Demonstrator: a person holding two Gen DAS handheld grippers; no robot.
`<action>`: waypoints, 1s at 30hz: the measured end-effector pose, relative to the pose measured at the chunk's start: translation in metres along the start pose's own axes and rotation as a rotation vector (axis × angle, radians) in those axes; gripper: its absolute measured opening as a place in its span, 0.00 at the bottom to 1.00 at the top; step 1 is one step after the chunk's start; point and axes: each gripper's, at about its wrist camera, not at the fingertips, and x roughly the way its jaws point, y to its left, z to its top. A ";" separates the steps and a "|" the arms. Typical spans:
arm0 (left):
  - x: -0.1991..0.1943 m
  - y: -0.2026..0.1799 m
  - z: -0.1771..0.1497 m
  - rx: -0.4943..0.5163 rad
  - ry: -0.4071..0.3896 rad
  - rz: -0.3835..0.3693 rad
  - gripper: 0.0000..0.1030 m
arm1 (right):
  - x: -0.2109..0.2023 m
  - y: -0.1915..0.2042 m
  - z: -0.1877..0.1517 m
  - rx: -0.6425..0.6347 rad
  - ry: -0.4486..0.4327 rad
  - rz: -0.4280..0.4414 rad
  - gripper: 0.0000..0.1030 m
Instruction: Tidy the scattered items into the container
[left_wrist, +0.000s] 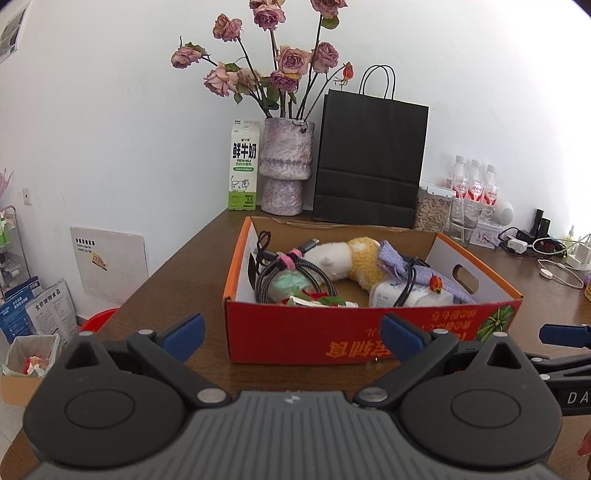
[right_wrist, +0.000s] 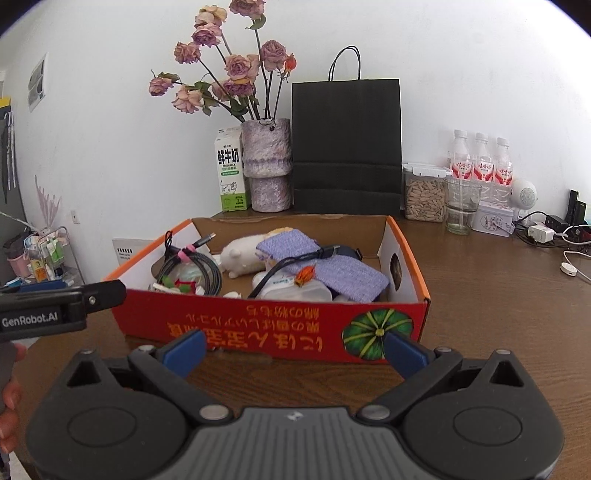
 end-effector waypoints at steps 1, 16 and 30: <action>-0.004 -0.001 -0.003 0.003 0.002 -0.007 1.00 | -0.004 0.001 -0.004 0.003 0.005 -0.001 1.00; -0.059 -0.016 -0.030 0.034 0.047 -0.038 1.00 | -0.068 0.014 -0.034 0.017 0.023 0.005 1.00; -0.062 -0.020 -0.038 0.054 0.060 -0.048 1.00 | -0.073 0.018 -0.044 0.018 0.043 0.001 1.00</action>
